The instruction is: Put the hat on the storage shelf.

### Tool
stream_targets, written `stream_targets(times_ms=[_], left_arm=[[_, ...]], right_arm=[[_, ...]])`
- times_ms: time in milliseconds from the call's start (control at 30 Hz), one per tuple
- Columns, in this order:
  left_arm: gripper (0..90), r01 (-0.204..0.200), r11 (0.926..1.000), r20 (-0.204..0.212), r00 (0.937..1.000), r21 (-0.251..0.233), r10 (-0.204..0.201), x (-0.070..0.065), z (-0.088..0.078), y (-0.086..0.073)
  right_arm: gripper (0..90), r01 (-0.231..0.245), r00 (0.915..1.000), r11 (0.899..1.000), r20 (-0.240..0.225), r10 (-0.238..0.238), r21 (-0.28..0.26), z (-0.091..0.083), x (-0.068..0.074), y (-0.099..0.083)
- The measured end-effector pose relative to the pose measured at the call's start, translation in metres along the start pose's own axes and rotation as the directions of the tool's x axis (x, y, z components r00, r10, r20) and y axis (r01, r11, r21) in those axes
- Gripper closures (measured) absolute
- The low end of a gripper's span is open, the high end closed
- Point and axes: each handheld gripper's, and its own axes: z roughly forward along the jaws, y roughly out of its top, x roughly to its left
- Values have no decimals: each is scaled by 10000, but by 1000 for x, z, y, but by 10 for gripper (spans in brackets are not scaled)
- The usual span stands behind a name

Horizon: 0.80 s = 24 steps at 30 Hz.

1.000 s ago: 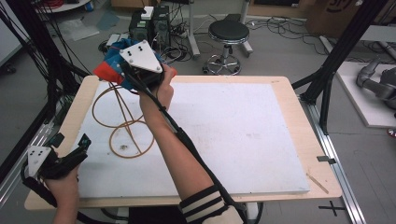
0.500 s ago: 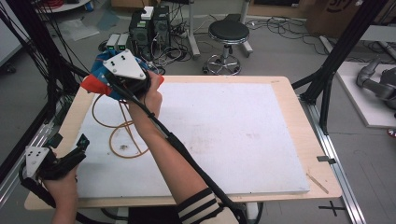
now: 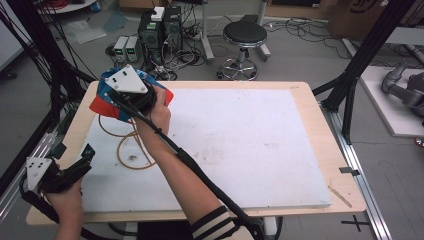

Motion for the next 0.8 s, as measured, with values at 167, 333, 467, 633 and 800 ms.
stream_targets(times_ms=[167, 333, 467, 633, 800], left_arm=[[150, -5, 10000, -2, 10000, 7, 5, 0, 0, 0], [150, -6, 10000, 1, 10000, 10, 6, 0, 0, 0], [150, -8, 10000, -1, 10000, 5, 8, 0, 0, 0], [150, 4, 10000, -12, 10000, 9, -4, 0, 0, 0], [150, -3, 10000, -4, 10000, 2, 3, 0, 0, 0]], right_arm=[[865, 240, 9997, 9994, -103, -237, 262, 2, 2, -3], [843, 229, 9995, 9986, -240, -218, 474, 3, 4, -4], [828, 312, 9991, 9976, -311, -294, 614, 4, 4, -6], [794, 313, 9989, 9974, -375, -289, 649, 5, 4, -8], [770, 276, 9988, 9973, -420, -248, 678, 5, 3, -9]])
